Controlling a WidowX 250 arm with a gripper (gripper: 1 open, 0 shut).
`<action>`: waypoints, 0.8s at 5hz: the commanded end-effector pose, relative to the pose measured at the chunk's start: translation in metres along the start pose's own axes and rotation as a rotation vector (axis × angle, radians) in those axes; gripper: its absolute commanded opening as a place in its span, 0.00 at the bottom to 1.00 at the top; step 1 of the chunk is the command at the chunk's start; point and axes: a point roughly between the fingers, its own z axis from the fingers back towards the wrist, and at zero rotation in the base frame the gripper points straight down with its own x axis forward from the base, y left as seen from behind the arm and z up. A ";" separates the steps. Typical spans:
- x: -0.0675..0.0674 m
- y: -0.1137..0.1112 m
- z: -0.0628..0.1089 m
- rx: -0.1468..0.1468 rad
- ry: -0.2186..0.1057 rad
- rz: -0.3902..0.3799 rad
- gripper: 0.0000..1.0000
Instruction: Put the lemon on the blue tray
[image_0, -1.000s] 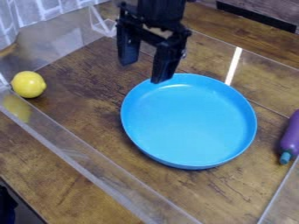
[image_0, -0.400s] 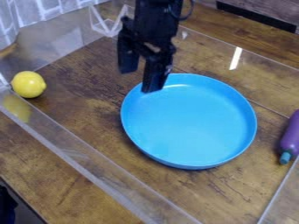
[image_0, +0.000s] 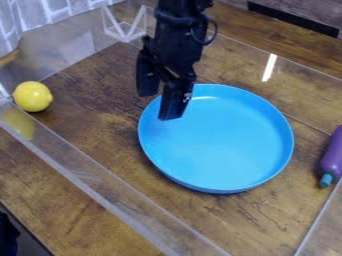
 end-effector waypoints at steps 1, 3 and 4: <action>0.010 0.004 0.021 0.021 -0.043 0.017 1.00; 0.020 0.013 0.017 0.032 -0.042 -0.080 1.00; 0.025 0.009 0.012 0.027 -0.037 -0.046 1.00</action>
